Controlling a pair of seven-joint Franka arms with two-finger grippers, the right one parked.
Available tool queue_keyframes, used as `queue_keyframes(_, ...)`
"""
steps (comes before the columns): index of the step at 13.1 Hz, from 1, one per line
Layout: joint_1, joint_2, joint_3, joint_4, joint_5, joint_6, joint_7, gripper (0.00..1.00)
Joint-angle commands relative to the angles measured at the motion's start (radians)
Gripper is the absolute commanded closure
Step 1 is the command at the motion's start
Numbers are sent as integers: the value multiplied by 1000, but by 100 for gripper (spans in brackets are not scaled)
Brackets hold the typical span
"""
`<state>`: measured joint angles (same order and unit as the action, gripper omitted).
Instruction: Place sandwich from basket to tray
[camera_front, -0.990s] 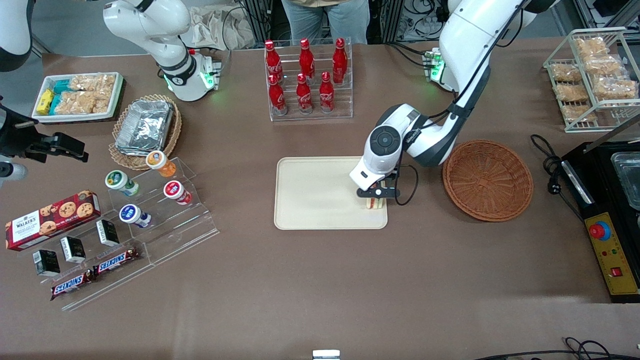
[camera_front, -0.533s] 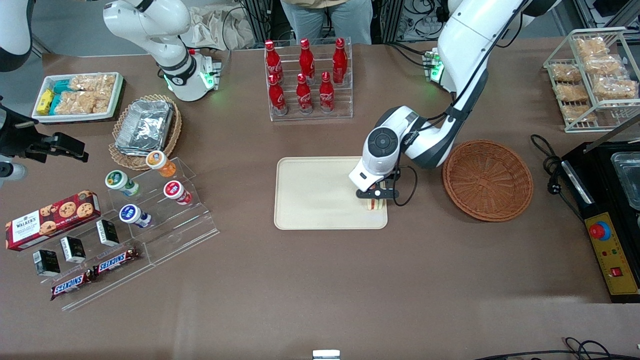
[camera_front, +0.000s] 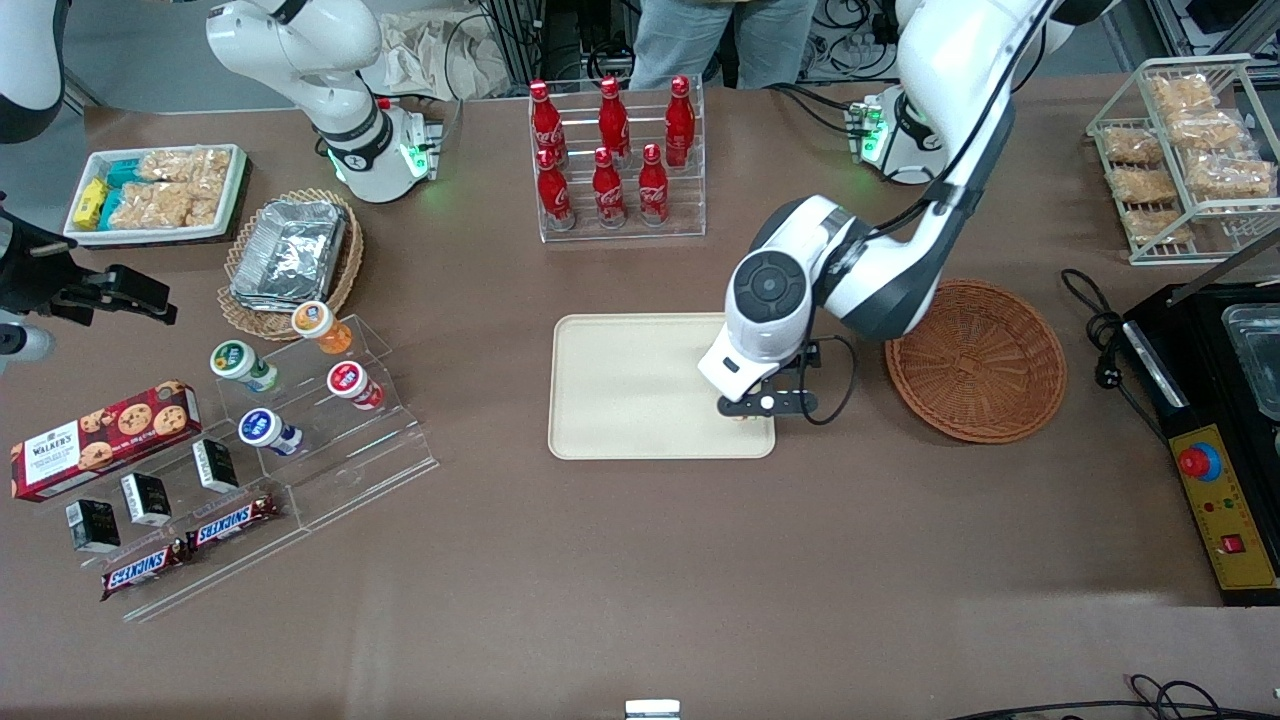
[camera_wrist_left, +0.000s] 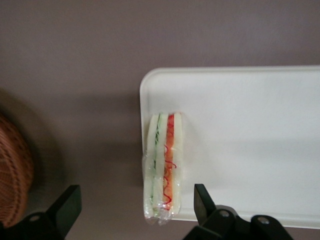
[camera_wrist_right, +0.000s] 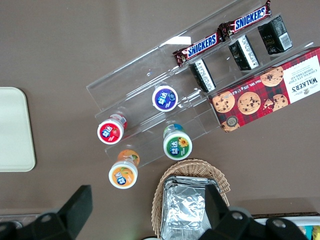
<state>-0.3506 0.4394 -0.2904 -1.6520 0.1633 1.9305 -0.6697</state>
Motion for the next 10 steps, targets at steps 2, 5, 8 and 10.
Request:
queue_keyframes(2, -2, -138, 141, 6, -92, -62, 206, 0)
queue_keyframes(5, -4, -163, 282, 110, -168, -209, 407, 0)
queue_keyframes(8, -2, -174, 417, 231, -211, -367, 547, 0)
queue_keyframes(10, -4, -241, 496, 248, -228, -435, 611, 0)
